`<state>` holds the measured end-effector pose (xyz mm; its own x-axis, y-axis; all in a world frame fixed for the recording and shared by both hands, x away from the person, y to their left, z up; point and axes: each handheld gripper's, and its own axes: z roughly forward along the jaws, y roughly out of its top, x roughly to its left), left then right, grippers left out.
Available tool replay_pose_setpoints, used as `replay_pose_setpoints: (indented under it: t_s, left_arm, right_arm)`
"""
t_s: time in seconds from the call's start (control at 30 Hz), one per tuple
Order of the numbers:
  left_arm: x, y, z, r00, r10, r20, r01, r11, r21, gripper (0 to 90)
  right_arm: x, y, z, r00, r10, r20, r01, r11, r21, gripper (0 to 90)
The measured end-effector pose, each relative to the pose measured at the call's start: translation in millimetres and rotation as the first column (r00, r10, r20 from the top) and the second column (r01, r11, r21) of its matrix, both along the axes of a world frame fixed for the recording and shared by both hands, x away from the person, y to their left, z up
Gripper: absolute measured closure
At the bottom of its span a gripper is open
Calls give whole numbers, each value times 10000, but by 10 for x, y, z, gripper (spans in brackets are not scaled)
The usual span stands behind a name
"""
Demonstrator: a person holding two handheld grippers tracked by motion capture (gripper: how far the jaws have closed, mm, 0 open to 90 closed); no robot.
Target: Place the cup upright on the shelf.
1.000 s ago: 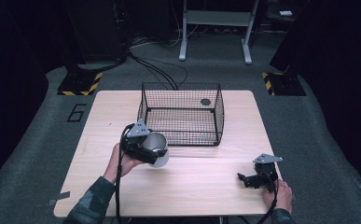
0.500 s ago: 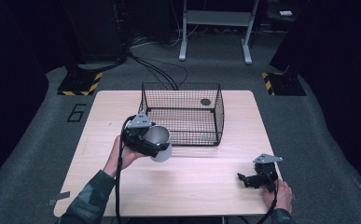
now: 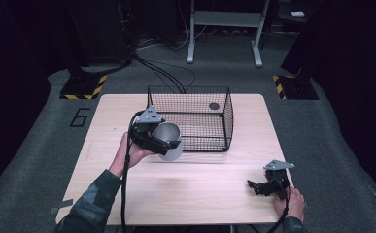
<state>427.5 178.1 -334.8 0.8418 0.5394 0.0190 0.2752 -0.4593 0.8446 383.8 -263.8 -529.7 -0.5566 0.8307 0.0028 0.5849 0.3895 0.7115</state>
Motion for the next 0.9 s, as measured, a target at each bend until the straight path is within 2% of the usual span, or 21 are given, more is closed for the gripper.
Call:
replay_pose_setpoints:
  t_s: [0.13, 0.5, 0.7, 0.73, 0.83, 0.9]
  left_arm:
    - [52, -28, 47, 9999, 52, 130, -53, 10000, 80, 65]
    - [192, -130, 175, 9999, -37, 146, 35, 9999, 142, 65]
    - [264, -191, 251, 9995, -9, 327, 3, 9999, 164, 65]
    - [297, -216, 279, 9992, -57, 392, 45, 9995, 297, 65]
    - [332, -235, 296, 9995, -7, 320, -1, 9997, 241, 65]
    - [382, -248, 325, 9991, 46, 422, -54, 9998, 198, 65]
  right_arm:
    - [1, 0, 0, 10000, 4, 4, -4, 10000, 0, 0]
    - [1, -1, 0, 10000, 4, 6, -4, 10000, -3, 0]
    - [1, -1, -1, 10000, 7, 11, -7, 10000, -3, 0]
    - [1, -1, 0, 10000, 4, 4, -4, 10000, -6, 0]
    - [1, -1, 0, 10000, 7, 9, -7, 10000, -6, 0]
    - [1, -1, -1, 10000, 9, 10, -9, 10000, -5, 0]
